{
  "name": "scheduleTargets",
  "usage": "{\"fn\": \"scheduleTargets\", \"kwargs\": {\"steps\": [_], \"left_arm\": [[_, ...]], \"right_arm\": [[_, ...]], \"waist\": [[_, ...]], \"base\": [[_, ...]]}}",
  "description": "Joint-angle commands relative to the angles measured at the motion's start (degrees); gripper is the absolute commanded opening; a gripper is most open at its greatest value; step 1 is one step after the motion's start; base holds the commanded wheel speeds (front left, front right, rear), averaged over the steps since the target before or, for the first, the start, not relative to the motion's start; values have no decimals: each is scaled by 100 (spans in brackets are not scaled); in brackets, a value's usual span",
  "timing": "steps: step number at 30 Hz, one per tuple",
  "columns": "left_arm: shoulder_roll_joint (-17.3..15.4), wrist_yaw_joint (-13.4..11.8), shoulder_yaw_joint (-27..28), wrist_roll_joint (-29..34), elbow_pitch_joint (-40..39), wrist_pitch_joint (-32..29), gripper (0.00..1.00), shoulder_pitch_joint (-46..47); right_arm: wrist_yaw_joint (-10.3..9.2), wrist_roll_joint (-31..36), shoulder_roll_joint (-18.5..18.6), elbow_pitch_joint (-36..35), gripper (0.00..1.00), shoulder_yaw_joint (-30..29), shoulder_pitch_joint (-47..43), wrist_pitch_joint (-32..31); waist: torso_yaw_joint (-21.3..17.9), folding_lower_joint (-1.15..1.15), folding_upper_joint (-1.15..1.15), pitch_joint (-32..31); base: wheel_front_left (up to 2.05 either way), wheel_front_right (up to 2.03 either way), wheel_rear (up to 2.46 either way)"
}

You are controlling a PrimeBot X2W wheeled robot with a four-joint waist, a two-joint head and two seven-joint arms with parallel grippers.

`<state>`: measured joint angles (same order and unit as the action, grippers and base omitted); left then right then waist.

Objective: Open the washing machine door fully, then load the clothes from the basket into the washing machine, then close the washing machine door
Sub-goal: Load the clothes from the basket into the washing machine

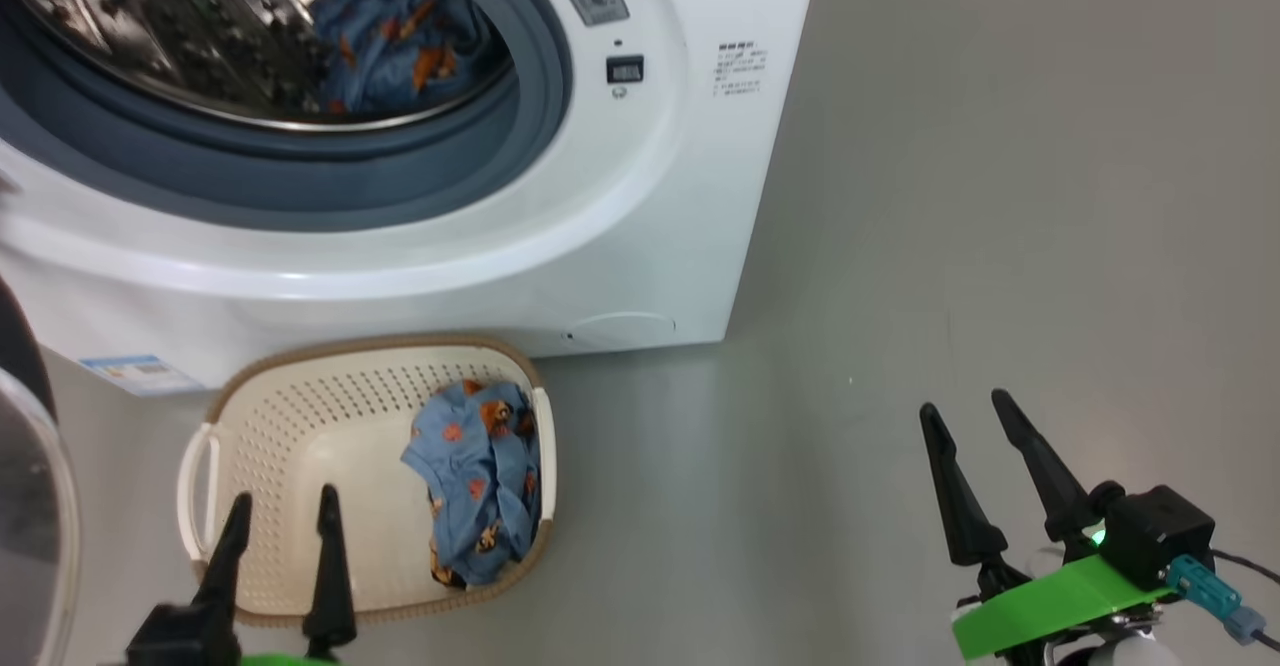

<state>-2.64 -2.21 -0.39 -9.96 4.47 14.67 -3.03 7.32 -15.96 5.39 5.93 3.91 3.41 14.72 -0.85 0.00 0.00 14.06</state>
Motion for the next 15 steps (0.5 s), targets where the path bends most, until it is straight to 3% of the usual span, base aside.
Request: {"fn": "scheduleTargets", "kwargs": {"steps": [1, 15], "left_arm": [[-24, 33, 120, -53, -56, 33, 100, 259], [-24, 334, -32, -170, 853, 33, 100, 1438]], "right_arm": [[17, 41, 3, -167, 100, 141, 162, 28], [17, 98, -36, -290, 100, 231, 662, 28]], "waist": [[-34, 0, 0, 284], [-295, 0, 0, 1434]], "base": [[0, 0, 0], [0, 0, 0]]}}
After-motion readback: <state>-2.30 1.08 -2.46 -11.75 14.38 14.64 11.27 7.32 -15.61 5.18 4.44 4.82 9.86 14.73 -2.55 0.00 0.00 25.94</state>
